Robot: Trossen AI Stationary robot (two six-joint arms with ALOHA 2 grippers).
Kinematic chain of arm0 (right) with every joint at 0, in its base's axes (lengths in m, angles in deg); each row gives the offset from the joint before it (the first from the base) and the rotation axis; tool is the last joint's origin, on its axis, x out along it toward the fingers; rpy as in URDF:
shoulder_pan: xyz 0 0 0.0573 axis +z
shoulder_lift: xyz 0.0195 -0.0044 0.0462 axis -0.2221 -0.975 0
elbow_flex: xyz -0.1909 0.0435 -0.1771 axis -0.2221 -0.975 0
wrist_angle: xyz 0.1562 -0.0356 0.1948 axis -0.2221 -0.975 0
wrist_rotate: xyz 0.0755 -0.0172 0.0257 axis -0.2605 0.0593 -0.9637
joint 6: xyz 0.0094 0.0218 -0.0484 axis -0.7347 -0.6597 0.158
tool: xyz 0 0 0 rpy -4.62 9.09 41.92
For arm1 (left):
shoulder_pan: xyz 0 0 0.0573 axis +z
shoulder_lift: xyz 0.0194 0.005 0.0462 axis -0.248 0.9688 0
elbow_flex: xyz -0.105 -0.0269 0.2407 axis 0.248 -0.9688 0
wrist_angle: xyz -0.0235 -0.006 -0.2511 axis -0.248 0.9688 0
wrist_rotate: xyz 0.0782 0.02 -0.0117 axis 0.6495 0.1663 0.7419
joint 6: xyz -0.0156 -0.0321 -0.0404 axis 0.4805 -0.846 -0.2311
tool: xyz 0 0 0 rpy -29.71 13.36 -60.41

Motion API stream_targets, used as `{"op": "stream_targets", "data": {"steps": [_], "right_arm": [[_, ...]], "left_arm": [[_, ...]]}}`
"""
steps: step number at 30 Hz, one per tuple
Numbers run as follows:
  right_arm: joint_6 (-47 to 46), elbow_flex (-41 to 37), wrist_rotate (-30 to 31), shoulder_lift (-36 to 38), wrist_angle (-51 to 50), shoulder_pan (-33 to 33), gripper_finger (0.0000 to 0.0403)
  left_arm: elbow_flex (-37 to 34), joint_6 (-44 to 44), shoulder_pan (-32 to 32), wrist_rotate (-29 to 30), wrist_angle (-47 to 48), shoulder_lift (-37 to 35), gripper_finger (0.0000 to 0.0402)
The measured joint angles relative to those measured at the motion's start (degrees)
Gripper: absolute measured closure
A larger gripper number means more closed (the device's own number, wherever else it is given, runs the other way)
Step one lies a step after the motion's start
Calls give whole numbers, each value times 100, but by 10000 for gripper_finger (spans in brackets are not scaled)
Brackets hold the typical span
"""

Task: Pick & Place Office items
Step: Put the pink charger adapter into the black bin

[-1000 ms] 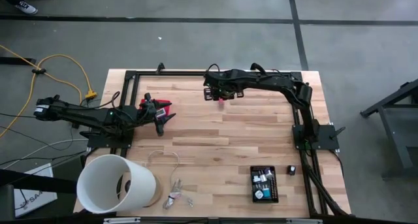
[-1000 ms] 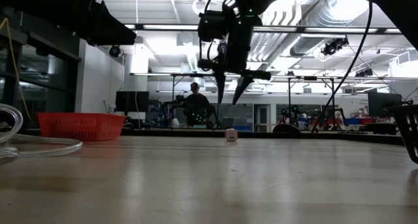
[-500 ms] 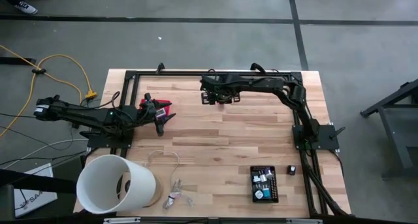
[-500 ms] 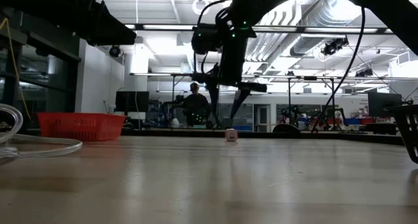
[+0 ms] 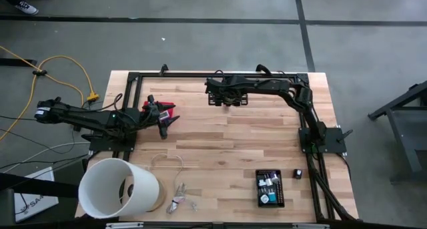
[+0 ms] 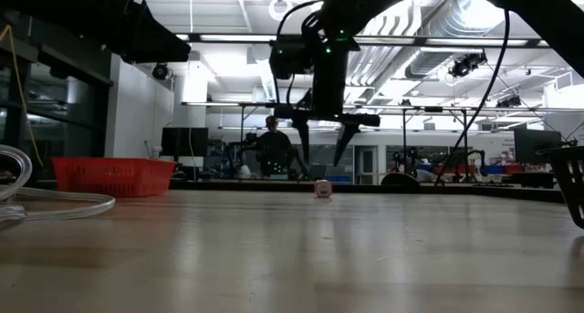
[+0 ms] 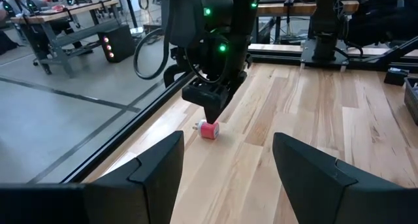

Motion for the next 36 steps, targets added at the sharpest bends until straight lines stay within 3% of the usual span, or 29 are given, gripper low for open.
{"op": "stream_targets", "data": {"steps": [36], "right_arm": [[17,0,-133,-748,530,-306,174]], "left_arm": [[0,-1,2,0,0,0,175]]}}
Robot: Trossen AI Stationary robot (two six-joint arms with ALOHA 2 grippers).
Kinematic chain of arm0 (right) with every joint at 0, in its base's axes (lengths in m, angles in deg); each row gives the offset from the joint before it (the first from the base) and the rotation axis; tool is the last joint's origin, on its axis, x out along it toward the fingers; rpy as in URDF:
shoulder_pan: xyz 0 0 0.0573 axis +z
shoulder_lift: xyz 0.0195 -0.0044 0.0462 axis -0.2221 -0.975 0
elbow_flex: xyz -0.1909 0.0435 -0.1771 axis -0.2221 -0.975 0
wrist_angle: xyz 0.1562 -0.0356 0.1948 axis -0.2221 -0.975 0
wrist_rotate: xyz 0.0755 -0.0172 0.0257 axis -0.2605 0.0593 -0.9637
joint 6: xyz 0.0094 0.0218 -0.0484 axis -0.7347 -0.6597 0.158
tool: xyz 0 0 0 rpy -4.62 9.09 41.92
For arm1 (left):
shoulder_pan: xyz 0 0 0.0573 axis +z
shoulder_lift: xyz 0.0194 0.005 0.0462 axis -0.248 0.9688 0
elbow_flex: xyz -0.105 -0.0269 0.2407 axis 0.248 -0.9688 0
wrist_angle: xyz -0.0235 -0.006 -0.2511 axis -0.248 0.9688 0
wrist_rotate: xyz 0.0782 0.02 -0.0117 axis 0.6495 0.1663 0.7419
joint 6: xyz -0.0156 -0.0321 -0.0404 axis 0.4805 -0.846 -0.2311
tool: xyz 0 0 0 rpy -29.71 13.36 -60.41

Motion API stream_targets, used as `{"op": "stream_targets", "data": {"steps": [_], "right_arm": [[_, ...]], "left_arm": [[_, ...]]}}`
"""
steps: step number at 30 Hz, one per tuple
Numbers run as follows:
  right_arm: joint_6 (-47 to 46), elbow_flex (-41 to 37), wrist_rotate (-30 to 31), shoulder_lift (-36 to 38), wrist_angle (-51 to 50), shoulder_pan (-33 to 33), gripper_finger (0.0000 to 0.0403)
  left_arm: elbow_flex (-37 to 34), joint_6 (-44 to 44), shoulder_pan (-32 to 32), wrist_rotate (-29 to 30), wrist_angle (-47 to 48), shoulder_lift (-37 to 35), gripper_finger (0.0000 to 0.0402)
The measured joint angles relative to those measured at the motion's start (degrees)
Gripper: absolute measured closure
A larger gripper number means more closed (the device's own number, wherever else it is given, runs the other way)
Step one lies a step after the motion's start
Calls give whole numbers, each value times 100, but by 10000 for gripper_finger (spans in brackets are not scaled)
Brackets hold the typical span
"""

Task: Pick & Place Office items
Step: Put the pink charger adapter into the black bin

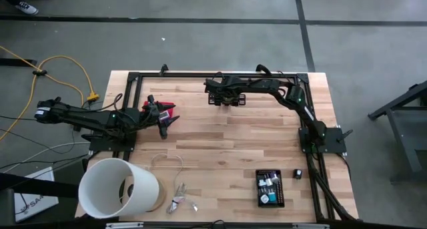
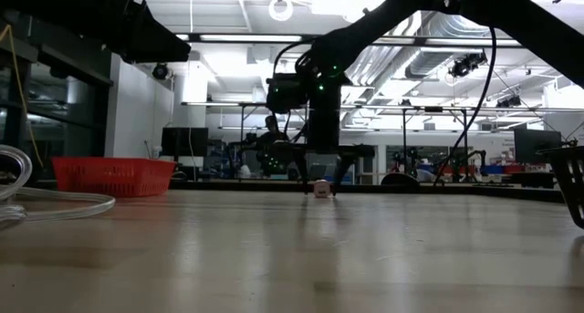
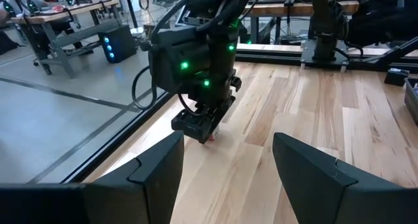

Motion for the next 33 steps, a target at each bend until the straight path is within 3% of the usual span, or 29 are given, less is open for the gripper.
{"op": "stream_targets", "data": {"steps": [8,25,33], "right_arm": [[-61,0,-4,0,2,2,179],[-102,0,-2,0,0,2,268],[-102,-1,-2,0,0,2,266]], "left_arm": [[0,2,0,0,0,0,175],[-2,1,0,2,0,0,175],[-1,1,-1,1,0,0,175]]}}
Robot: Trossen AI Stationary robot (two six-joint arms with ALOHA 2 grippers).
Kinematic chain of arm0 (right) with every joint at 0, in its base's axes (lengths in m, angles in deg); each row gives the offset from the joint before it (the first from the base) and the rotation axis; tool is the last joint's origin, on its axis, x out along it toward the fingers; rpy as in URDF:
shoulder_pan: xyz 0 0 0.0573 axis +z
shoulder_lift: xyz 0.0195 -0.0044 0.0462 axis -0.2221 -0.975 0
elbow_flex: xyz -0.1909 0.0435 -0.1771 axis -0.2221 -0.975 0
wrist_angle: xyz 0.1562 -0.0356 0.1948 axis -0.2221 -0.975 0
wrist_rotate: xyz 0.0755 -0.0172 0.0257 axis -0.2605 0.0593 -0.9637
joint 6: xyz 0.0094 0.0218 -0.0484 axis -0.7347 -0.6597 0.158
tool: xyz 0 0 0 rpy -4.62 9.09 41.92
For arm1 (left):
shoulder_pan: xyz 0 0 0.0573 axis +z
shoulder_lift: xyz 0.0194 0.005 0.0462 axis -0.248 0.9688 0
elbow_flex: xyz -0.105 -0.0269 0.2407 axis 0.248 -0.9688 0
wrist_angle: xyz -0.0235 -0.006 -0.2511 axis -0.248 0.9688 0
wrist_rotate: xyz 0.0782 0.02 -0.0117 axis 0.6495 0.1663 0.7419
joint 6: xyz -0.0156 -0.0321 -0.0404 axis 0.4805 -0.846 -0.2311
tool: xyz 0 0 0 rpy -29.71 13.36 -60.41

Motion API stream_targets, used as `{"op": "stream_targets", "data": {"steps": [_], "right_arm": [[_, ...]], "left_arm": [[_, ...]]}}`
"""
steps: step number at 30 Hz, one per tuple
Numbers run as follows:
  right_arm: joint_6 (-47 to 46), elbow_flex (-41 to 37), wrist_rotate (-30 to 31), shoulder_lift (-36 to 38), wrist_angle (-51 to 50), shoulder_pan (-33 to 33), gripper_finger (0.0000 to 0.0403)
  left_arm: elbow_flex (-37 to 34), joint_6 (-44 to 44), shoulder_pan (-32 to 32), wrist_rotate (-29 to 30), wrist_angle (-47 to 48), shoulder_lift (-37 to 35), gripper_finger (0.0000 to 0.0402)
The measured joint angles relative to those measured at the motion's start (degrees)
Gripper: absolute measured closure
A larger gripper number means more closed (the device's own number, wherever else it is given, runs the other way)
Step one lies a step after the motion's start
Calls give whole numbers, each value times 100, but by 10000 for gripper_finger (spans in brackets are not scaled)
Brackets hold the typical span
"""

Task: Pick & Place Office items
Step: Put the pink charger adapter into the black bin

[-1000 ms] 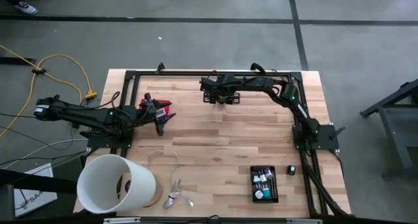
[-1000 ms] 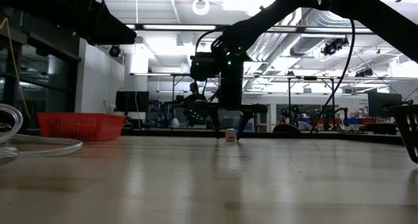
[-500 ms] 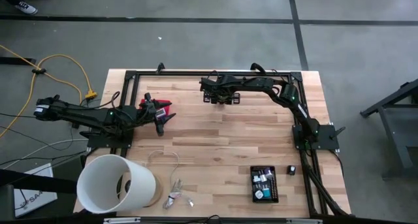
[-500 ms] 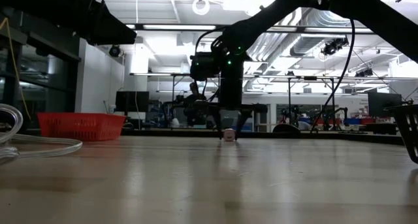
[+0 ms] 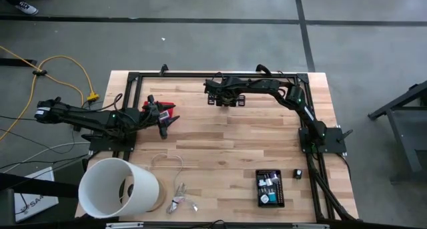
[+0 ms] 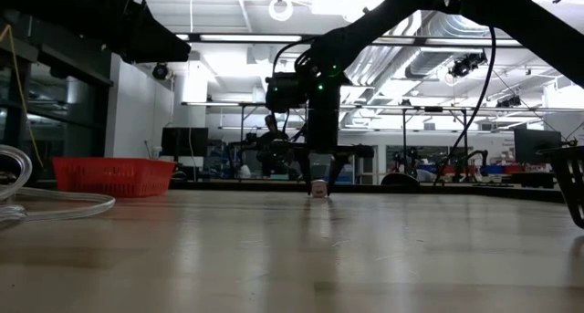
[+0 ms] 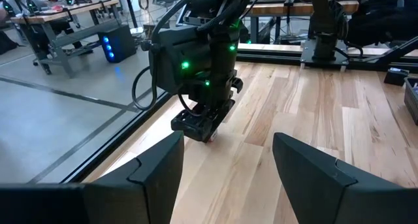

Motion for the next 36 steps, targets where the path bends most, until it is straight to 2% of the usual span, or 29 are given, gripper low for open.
{"op": "stream_targets", "data": {"steps": [25,36], "right_arm": [[263,0,135,65,-31,67,276],[375,-1,557,887,-557,549,276]], "left_arm": [[1,-1,0,0,-1,0,175],[1,1,1,-1,-1,0,175]]}}
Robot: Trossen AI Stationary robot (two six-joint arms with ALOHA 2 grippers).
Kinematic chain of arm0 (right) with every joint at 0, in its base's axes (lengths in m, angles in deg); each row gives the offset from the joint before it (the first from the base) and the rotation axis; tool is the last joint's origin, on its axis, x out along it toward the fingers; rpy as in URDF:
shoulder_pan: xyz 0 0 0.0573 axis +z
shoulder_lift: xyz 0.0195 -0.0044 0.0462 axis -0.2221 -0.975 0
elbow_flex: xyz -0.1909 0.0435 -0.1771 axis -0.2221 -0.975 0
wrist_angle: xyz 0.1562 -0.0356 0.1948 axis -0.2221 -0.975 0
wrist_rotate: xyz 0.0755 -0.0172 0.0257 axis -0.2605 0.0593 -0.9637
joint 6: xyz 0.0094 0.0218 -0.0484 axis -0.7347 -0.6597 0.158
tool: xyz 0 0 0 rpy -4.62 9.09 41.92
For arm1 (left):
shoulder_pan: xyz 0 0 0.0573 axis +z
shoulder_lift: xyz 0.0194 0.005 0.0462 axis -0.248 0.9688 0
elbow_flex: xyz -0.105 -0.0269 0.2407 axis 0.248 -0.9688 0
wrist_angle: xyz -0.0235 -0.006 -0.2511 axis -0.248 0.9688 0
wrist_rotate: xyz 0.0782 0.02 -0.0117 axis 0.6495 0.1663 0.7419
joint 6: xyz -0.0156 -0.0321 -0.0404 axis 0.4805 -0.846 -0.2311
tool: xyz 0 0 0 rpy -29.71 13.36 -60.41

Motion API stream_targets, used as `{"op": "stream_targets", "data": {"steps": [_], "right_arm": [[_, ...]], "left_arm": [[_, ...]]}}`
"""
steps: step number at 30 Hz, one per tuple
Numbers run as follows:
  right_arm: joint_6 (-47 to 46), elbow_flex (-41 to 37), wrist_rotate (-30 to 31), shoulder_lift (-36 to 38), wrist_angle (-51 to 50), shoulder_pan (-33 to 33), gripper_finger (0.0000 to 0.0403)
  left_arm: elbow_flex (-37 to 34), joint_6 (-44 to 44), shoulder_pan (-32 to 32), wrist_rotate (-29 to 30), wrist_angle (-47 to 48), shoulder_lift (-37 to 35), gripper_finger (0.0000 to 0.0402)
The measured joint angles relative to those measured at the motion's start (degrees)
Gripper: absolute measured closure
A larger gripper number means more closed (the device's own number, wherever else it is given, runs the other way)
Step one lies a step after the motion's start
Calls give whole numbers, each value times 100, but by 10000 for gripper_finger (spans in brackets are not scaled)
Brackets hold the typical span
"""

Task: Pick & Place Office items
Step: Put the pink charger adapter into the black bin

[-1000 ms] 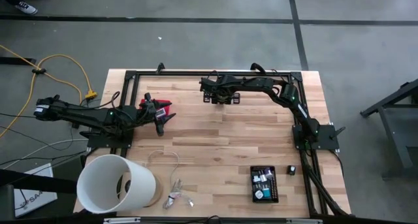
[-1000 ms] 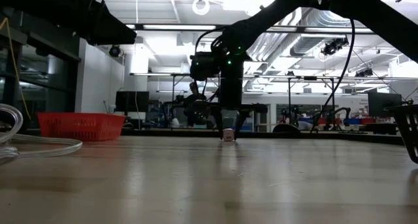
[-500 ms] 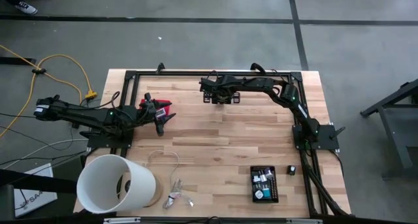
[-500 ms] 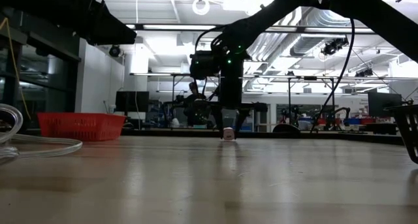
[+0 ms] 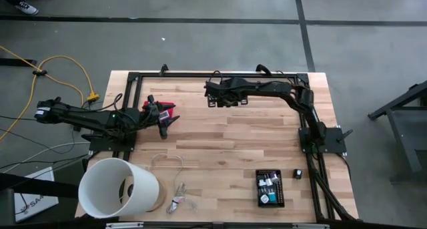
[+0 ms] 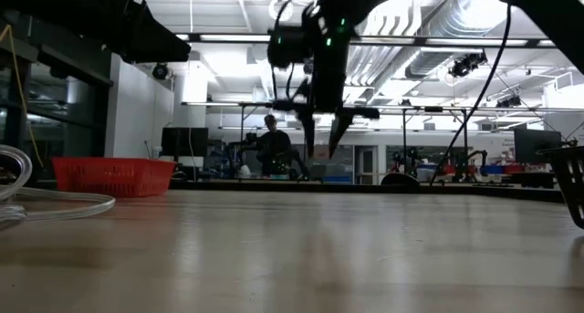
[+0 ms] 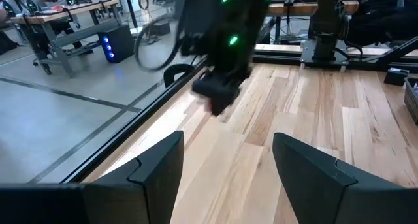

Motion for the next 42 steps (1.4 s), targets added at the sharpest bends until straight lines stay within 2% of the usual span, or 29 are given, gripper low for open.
{"op": "stream_targets", "data": {"steps": [6,16,28,37,42], "right_arm": [[-379,2,209,369,-647,515,275],[-1176,0,168,757,-1552,1629,275],[-3253,0,80,976,-2520,3209,275],[-4747,1,-97,973,-2746,4366,275],[-5702,0,-403,894,-2821,4963,275]], "left_arm": [[-2,0,0,2,1,0,175],[0,1,-2,1,0,0,175],[-1,-1,-2,0,-1,0,175],[-1,0,-1,1,0,0,175],[0,-1,-1,1,0,0,175]]}}
